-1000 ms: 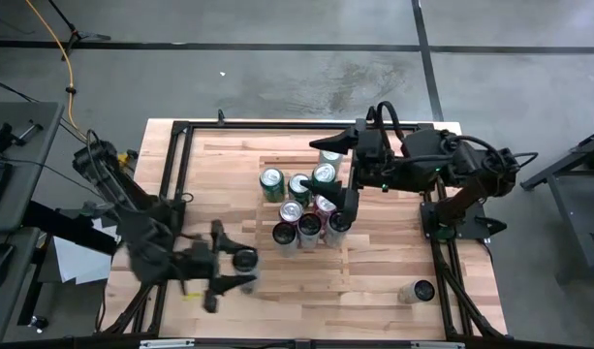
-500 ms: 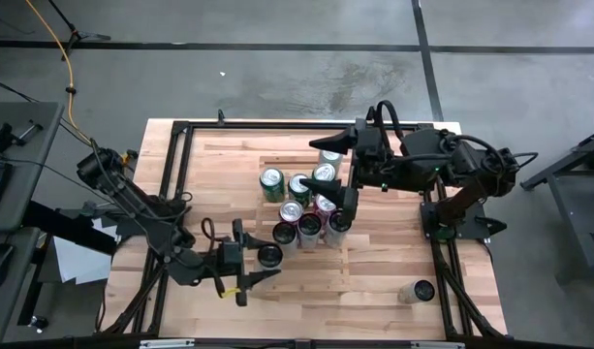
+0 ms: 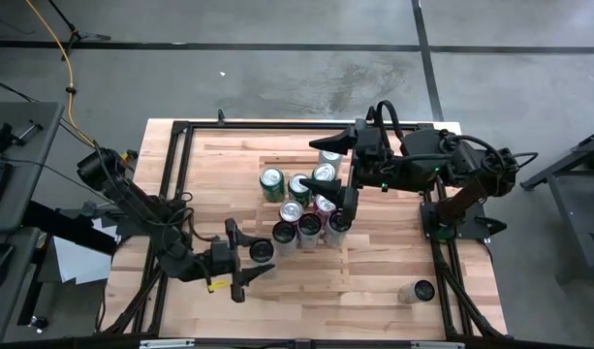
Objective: Place canned beverage on shelf
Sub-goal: Put the left white yellow soda can on the shelf
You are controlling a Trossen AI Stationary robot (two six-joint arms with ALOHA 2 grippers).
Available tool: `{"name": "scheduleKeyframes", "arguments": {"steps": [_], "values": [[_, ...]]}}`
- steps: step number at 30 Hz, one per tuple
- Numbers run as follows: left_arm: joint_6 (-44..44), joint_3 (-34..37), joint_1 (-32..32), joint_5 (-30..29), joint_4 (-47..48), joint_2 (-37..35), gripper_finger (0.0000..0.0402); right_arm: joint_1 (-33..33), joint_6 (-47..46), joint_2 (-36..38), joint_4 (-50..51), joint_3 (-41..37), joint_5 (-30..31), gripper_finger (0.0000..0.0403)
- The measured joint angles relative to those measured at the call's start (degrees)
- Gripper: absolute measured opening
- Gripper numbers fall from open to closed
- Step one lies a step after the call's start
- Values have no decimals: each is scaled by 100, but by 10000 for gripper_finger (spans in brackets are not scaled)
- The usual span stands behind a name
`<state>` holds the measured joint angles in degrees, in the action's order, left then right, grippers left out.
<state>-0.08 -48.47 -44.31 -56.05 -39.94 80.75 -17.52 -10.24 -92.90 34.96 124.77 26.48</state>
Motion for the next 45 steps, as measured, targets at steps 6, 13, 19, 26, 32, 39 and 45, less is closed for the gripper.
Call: {"name": "scheduleKeyframes", "arguments": {"steps": [6,13,19,26,32,39,45], "values": [[237,0,49,4,144,2,251,0,0,-2,-2,0,0,374],[229,-10,80,4,366,-11,293,0,20,-4,-2,0,0,374],[228,-11,80,11,395,-4,303,0,22,-4,1,0,-2,374],[228,-11,80,11,444,-4,301,0,73,-7,81,-2,-2,374],[226,-11,80,11,445,-4,301,0,131,-7,81,-1,-3,374],[226,-9,80,13,442,-2,302,0,131,-7,83,-2,-4,374],[226,-7,80,61,444,-2,302,0,131,-7,83,-2,-4,374]]}}
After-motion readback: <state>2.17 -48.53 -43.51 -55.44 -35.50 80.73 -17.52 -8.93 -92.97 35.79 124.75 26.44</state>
